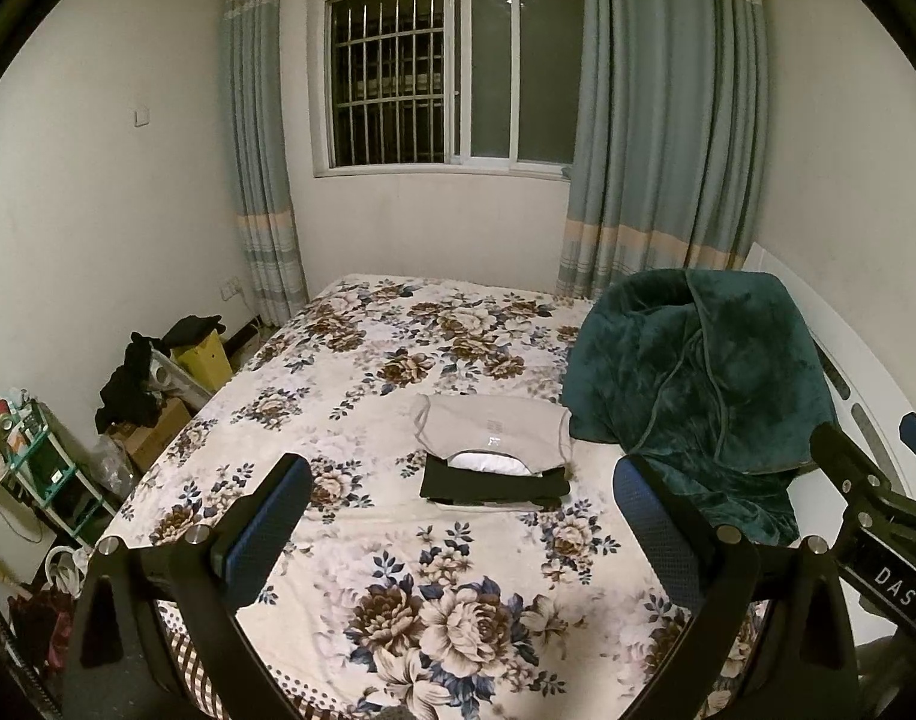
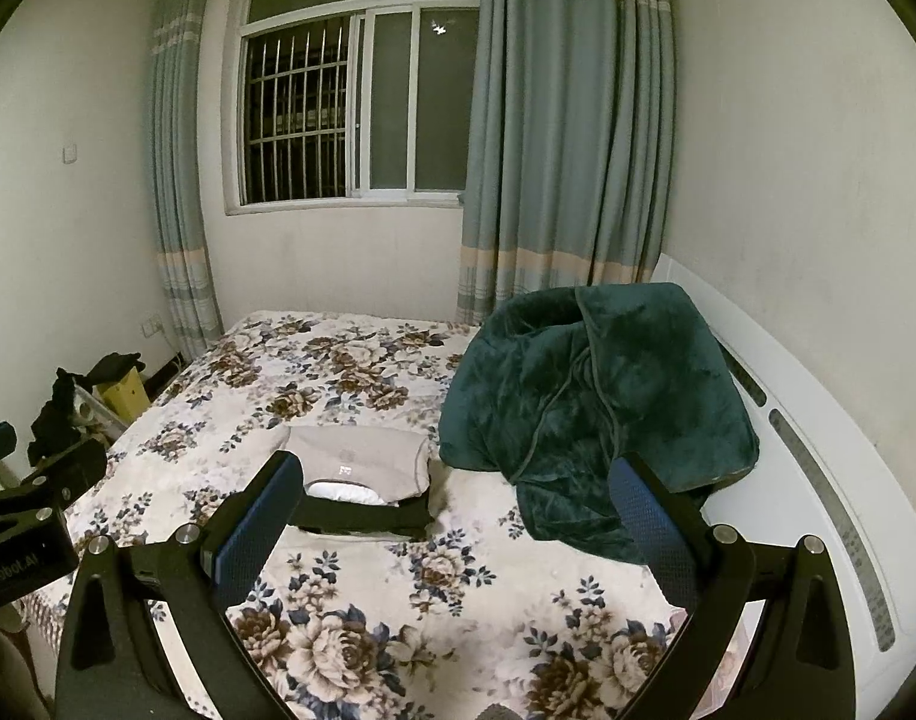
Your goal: Fold small clothes
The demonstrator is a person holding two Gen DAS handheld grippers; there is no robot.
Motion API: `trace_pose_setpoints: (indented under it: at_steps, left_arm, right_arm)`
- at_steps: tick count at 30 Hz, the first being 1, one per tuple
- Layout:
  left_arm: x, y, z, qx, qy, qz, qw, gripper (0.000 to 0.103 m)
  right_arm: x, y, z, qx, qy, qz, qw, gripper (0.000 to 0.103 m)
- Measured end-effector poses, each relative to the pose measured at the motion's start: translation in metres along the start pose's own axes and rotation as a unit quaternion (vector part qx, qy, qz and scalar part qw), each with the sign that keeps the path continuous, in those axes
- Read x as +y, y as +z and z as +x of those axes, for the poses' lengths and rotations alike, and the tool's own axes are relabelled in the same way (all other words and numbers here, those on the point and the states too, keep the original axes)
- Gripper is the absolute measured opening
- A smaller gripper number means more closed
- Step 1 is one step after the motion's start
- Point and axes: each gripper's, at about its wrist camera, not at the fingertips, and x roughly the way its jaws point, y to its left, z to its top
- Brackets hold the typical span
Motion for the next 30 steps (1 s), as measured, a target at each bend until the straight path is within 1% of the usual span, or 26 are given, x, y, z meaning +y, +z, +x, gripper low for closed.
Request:
trace_pose_setpoints:
  at_steps: [13,30]
  left_arm:
    - [0.0024,0.0001,-0.0025,0.0,0.0,0.0,1.0,0.103]
    - [0.0029,-0.002,-0.0024,-0.001,0.001,0.0,1.0,0.103]
  right_arm:
    - [-0.0025,0.0061,-0.0029,-0.003,0.008,-0.002,1.0,0.103]
    - [-0.001,0.0041,-0.0031,-0.004,0.008,-0.001,1.0,0.103]
